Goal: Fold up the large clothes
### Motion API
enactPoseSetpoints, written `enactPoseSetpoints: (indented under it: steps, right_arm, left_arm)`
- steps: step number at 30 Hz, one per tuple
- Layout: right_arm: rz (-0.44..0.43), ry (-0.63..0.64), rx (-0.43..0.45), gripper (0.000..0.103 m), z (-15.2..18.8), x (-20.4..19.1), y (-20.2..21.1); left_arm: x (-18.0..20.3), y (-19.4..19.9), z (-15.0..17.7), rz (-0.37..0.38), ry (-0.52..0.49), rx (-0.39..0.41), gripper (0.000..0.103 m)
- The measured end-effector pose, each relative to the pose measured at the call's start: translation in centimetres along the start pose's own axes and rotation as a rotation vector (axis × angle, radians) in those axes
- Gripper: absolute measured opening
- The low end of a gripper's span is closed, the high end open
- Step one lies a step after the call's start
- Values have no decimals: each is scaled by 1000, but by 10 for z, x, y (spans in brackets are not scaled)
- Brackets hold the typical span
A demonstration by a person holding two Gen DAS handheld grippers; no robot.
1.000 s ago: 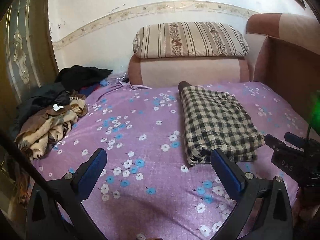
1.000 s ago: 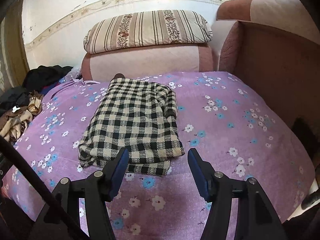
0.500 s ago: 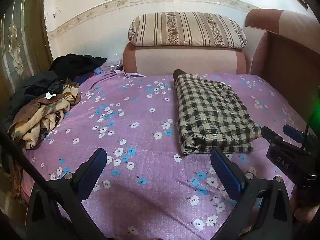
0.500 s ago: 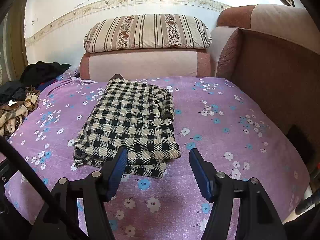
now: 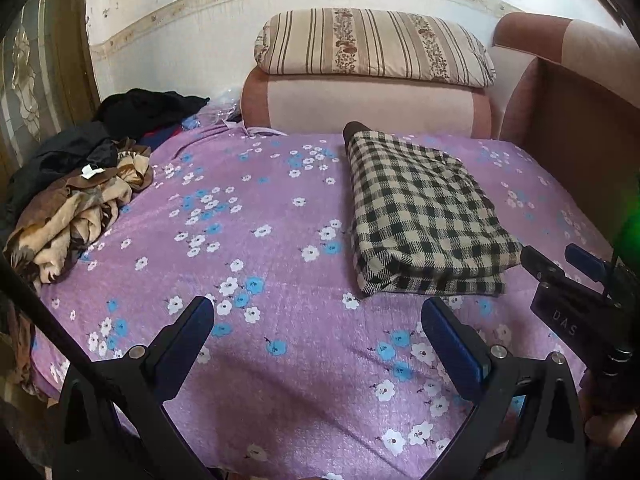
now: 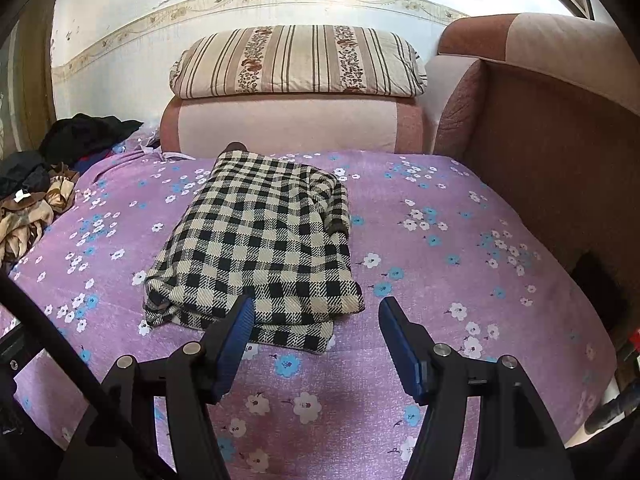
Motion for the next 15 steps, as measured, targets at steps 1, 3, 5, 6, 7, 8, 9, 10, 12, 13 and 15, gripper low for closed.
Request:
enactPoseSetpoints:
  steps: [1, 3, 5, 6, 7, 8, 9, 10, 12, 13, 15]
  right_arm:
    - [1, 2, 0, 69, 0, 0, 0]
    - [2, 7, 1, 70, 0, -1, 0]
    - [4, 11, 0, 70, 1, -2, 0]
    - [4, 14, 0, 70, 2, -3, 0]
    - [5, 15, 0, 70, 2, -4, -1]
    - [5, 16, 1, 70, 2, -4, 0]
    - [6, 17, 3, 70, 2, -4, 0]
    - [6, 17, 2, 70, 2, -4, -1]
    - [6, 16, 1, 71, 2, -5, -1]
    - [6, 16, 0, 71, 2, -5, -1]
    - [3, 17, -4, 71, 3, -6, -2]
  left_arm:
    - [0, -1, 1, 2, 2, -3, 103]
    - [0, -2, 2, 5, 5, -8, 103]
    - [-1, -4, 3, 7, 6, -13, 103]
    - [-1, -5, 4, 9, 8, -15, 103]
    - [-1, -5, 4, 10, 9, -17, 103]
    - [-2, -6, 5, 10, 10, -19, 103]
    - [-2, -7, 5, 9, 12, -21, 103]
    - [-3, -7, 5, 9, 15, -21, 103]
    - [-6, -7, 5, 7, 23, -19, 103]
    - [-7, -7, 5, 6, 28, -18, 103]
    - [-9, -7, 4, -3, 32, -20, 103]
Point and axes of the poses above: each gripper's, at about its wrist camera, not at the fingertips, and y roughly against the way its jaws point, x to its right, z to its underside, the point moved 4 cm from there along -y, roughly the way its jaws point, and after that the axes turned 7 degrees about -y, right-handed, at the moved point
